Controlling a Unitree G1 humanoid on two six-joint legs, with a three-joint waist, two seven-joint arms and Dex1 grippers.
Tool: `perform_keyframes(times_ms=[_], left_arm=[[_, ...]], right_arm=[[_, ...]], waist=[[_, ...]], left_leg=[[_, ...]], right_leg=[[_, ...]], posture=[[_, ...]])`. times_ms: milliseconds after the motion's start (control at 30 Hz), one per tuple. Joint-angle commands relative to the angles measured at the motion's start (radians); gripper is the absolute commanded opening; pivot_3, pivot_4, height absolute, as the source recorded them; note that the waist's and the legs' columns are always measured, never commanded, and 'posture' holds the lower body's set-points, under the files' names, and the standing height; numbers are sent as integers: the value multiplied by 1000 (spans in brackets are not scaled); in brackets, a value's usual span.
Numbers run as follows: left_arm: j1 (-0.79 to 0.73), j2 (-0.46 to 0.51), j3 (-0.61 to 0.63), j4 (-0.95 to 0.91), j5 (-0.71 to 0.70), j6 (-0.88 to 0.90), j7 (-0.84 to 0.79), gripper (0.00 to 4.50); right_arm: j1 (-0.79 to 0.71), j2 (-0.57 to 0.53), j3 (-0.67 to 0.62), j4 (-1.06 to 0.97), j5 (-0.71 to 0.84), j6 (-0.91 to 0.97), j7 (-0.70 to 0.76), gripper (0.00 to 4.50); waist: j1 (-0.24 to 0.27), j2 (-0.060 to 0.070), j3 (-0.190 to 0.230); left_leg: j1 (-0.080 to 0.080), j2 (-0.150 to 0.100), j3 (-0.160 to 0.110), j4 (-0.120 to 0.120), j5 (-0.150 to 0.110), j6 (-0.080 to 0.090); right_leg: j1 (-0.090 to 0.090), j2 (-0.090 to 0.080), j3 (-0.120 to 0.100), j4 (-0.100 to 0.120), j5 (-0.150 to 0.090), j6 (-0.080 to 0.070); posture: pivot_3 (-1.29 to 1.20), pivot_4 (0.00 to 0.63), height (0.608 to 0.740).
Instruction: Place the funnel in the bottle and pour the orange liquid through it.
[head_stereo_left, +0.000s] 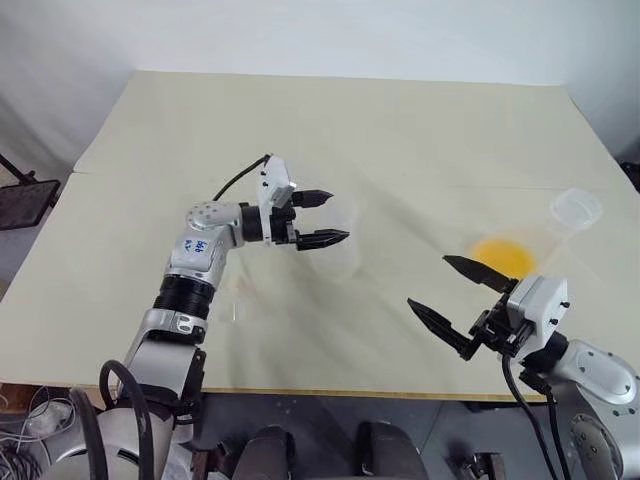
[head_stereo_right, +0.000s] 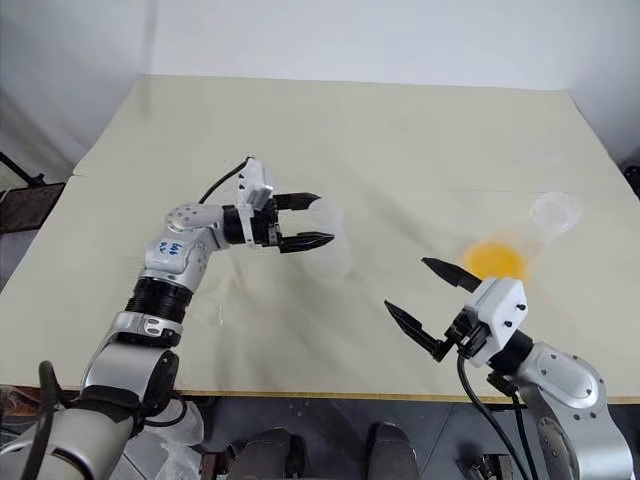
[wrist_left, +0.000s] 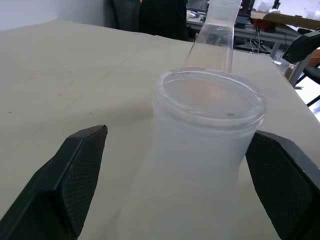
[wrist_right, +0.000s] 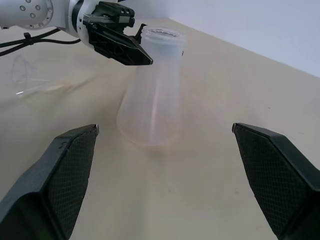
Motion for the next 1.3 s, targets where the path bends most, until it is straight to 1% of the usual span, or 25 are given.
perform_keyframes(times_ms=[33,167,300,400,467,633,667,833,967,1033,1133,1233,1300], left_arm=[[-5,50,63,-61,-62,-47,-75,4482],[42,111,88,-105,-91,-41,-133,4482],[116,158,127,-189,-113,-17,-109,4482],[257,239,225,-289,-154,22,-64,4482],[326,263,270,-338,-170,23,-26,4482],[577,312,453,-448,-192,-11,80,4482],[610,316,472,-464,-198,-9,93,4482],[856,301,643,-610,-254,15,184,4482],[1051,282,755,-638,-299,26,189,4482],[1127,276,778,-642,-311,20,175,4482],[1183,267,785,-665,-324,8,180,4482],[1218,246,759,-743,-343,19,201,4482],[1230,233,717,-802,-354,46,209,4482]], right_arm=[[-20,-10,-17,16,16,-11,12,4500],[-52,-37,-25,60,23,-18,54,4500],[-109,-41,-6,97,23,-17,84,4500],[-179,-35,39,125,29,-11,121,4500],[-203,-31,57,135,34,-8,139,4500],[-287,-13,130,166,46,11,170,4500],[-296,-12,139,170,46,12,176,4500],[-359,-23,202,198,58,33,245,4500],[-406,-29,241,213,60,45,301,4500],[-424,-31,255,218,53,43,324,4500],[-437,-22,255,226,53,43,324,4500],[-434,-21,252,238,46,38,325,4500],[-429,-20,251,241,39,30,323,4500]], waist=[[-1,0,0],[-4,0,0],[-4,0,0],[-17,0,0],[-22,0,0],[-28,0,0],[-28,0,0],[-25,0,0],[-27,0,0],[-27,0,0],[-21,0,0],[-6,0,0],[-1,0,0]], left_leg=[[0,0,0,0,0,0],[0,0,0,0,0,0],[0,0,0,0,0,0],[1,1,-3,0,0,0],[2,1,-8,-1,0,0],[1,1,-10,0,0,0],[1,1,-10,0,0,0],[1,1,-12,0,0,0],[1,1,-12,-1,0,0],[2,1,-11,-1,0,0],[2,1,-11,-1,0,0],[2,1,-11,0,0,0],[2,1,-11,0,0,0]], right_leg=[[0,0,0,0,0,0],[0,0,0,0,0,0],[0,0,0,0,0,0],[0,0,0,0,0,0],[0,0,1,1,0,0],[0,-1,1,1,0,0],[0,-1,1,1,0,0],[1,-1,2,1,0,0],[1,-1,2,0,0,0],[1,-1,2,0,0,0],[1,-1,2,0,0,0],[2,-1,3,-1,0,0],[2,-2,4,-1,0,0]], posture=[[0,150,740],[0,150,740],[0,150,740],[0,150,740],[0,150,740],[0,150,740],[0,150,740],[0,150,740],[0,150,740],[0,150,740],[0,150,740],[0,150,740],[0,150,740]])
